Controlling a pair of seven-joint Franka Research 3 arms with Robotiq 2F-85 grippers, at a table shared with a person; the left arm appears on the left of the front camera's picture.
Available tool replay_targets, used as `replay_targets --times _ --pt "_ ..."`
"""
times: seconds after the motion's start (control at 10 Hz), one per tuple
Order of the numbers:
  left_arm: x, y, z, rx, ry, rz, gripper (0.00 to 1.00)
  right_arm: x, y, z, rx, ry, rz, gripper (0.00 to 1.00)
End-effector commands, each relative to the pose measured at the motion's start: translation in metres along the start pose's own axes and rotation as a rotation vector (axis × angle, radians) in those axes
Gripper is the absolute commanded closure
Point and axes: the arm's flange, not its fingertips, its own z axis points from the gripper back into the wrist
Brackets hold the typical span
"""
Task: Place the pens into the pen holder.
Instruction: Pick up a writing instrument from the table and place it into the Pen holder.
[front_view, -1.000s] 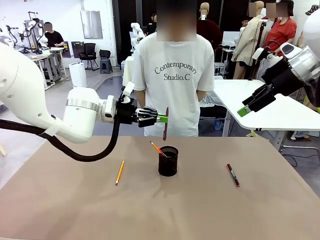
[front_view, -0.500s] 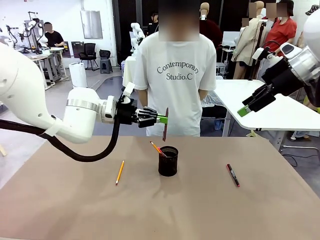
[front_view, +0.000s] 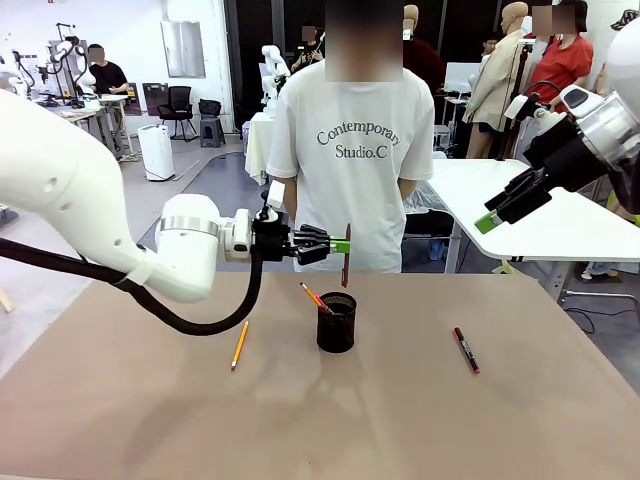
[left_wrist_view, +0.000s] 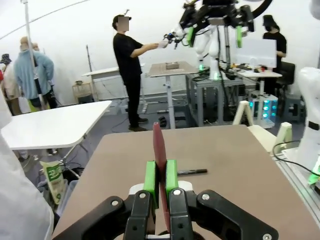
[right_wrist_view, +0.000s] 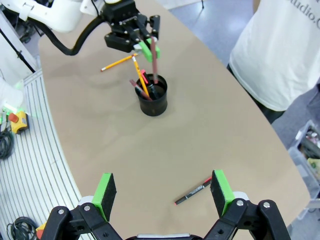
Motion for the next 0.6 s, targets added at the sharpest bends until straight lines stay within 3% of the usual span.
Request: replay_targets --times 0.0,0.5 --pt "-0.012 0.013 -0.005 0.032 -0.020 -0.055 1.00 0.001 -0.001 0.001 0.000 -0.013 0.000 0.00" --pt "-0.043 0.013 -0.005 -0.021 0.020 -0.063 1.00 0.001 -0.001 0.001 0.000 -0.013 0.000 0.00"
